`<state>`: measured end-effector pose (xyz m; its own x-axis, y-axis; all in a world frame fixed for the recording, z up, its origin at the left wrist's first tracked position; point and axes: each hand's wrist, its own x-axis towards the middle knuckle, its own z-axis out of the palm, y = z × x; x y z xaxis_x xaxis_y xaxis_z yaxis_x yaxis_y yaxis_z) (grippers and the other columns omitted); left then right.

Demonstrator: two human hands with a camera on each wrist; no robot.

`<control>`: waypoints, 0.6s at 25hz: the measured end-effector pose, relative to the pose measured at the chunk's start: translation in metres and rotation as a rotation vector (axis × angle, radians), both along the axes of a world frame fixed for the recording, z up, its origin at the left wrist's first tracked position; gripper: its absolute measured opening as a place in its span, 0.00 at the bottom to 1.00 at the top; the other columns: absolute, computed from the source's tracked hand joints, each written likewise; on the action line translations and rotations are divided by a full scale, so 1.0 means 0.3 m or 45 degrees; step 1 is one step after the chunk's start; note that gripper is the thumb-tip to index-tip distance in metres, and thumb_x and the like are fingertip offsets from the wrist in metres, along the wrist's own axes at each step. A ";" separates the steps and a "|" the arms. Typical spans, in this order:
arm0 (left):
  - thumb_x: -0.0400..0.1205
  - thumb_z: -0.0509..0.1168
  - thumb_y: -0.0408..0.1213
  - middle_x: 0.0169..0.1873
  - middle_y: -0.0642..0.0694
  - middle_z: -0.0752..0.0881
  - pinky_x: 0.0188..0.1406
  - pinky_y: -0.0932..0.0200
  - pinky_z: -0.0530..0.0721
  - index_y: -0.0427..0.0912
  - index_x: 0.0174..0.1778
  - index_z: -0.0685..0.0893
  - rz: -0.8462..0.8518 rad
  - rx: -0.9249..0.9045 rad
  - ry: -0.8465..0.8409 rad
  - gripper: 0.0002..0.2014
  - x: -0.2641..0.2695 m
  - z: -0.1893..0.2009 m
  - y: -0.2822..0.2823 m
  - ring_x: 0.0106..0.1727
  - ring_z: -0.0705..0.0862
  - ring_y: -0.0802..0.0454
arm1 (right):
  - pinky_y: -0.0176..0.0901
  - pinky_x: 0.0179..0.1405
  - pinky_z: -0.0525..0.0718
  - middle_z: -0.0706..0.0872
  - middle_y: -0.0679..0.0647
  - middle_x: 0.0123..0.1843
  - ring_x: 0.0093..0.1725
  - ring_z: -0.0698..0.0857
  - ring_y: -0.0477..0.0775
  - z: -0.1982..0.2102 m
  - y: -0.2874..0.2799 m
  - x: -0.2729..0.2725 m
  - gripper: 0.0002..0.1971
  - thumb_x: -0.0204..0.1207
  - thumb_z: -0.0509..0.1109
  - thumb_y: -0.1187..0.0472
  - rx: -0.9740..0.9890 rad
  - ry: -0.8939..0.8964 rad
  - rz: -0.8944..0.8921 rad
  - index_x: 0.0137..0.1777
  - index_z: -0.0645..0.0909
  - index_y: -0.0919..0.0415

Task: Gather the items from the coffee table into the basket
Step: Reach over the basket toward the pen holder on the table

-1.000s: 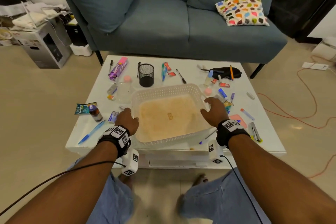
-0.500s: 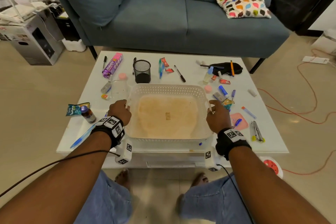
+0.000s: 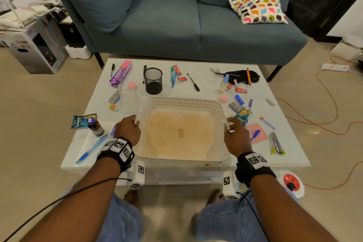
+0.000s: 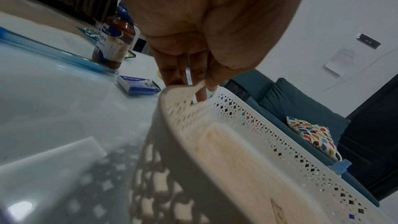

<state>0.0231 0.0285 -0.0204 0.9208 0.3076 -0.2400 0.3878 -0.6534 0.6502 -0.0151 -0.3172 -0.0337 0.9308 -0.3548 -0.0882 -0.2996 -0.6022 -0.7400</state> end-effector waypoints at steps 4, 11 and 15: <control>0.89 0.62 0.37 0.69 0.39 0.85 0.70 0.49 0.77 0.38 0.73 0.82 0.046 -0.121 -0.090 0.17 -0.010 -0.015 0.004 0.70 0.82 0.38 | 0.43 0.52 0.76 0.87 0.58 0.60 0.54 0.85 0.58 0.010 0.011 0.027 0.21 0.81 0.72 0.65 -0.028 0.057 0.068 0.71 0.73 0.59; 0.85 0.68 0.41 0.49 0.49 0.86 0.54 0.56 0.78 0.41 0.54 0.86 -0.013 -0.172 -0.159 0.08 0.022 -0.042 0.040 0.53 0.84 0.48 | 0.43 0.58 0.82 0.85 0.55 0.60 0.60 0.84 0.57 0.118 0.166 0.300 0.16 0.75 0.78 0.61 -0.306 -0.313 0.320 0.61 0.83 0.58; 0.86 0.65 0.38 0.39 0.44 0.86 0.46 0.54 0.76 0.38 0.43 0.82 -0.118 -0.047 -0.076 0.09 0.087 -0.048 0.066 0.45 0.84 0.44 | 0.27 0.51 0.79 0.82 0.52 0.65 0.57 0.82 0.49 0.146 0.412 0.545 0.16 0.78 0.78 0.56 -0.359 -0.271 0.638 0.64 0.82 0.56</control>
<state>0.0492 0.0482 -0.0349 0.9577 0.2126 -0.1937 0.2870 -0.6600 0.6943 0.1484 -0.1934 0.0102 0.9774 0.1478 0.1514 0.2072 -0.8132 -0.5439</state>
